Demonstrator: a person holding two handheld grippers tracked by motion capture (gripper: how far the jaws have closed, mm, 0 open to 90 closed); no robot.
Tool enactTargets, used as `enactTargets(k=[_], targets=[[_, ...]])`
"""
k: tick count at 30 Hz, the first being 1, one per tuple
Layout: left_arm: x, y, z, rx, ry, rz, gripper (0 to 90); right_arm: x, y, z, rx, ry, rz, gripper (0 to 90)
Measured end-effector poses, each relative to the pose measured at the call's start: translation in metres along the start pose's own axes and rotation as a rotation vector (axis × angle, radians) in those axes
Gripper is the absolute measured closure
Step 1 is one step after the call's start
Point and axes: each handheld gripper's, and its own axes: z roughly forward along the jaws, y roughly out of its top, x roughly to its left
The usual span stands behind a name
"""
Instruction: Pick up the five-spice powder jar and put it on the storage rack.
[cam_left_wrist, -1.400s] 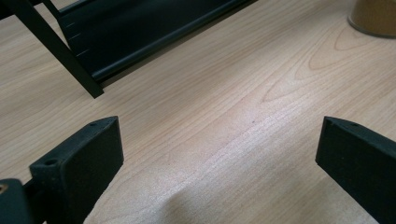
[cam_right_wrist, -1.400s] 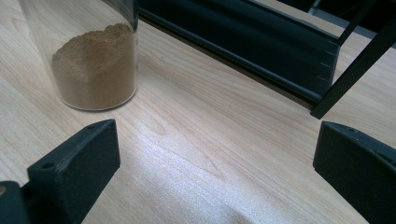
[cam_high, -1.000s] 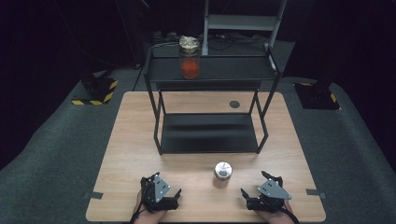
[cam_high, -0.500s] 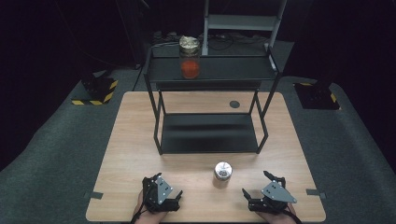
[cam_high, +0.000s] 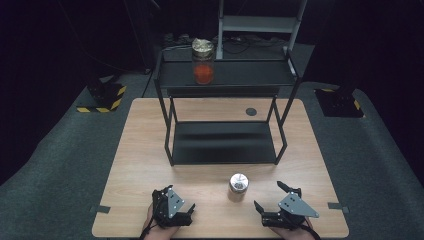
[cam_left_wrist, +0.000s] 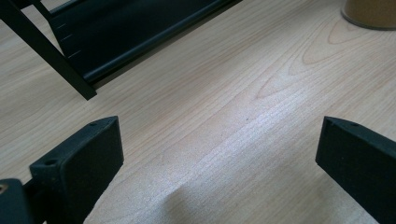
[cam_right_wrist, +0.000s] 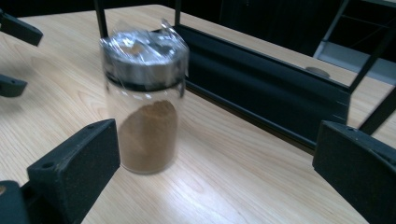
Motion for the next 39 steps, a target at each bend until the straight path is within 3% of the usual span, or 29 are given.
enactTargets(k=[5,14,18,33,39], targets=[[0.000,-0.001,-0.001,-0.005,-0.003,0.005,1.0,0.003,0.007,0.006,-0.037,0.020,0.056,0.0],[0.001,-0.001,-0.001,-0.004,-0.006,-0.001,1.1,0.009,0.013,0.026,-0.078,0.062,0.063,0.0],[0.001,-0.001,-0.001,-0.005,-0.008,0.006,1.0,0.012,0.013,0.036,-0.075,0.084,0.061,0.0],[0.003,0.000,-0.001,-0.003,-0.020,0.012,1.0,0.014,0.010,0.064,-0.070,0.101,0.089,0.9],[0.005,-0.001,-0.001,-0.004,-0.023,-0.002,1.0,0.014,0.008,0.069,-0.078,0.120,0.091,11.3]])
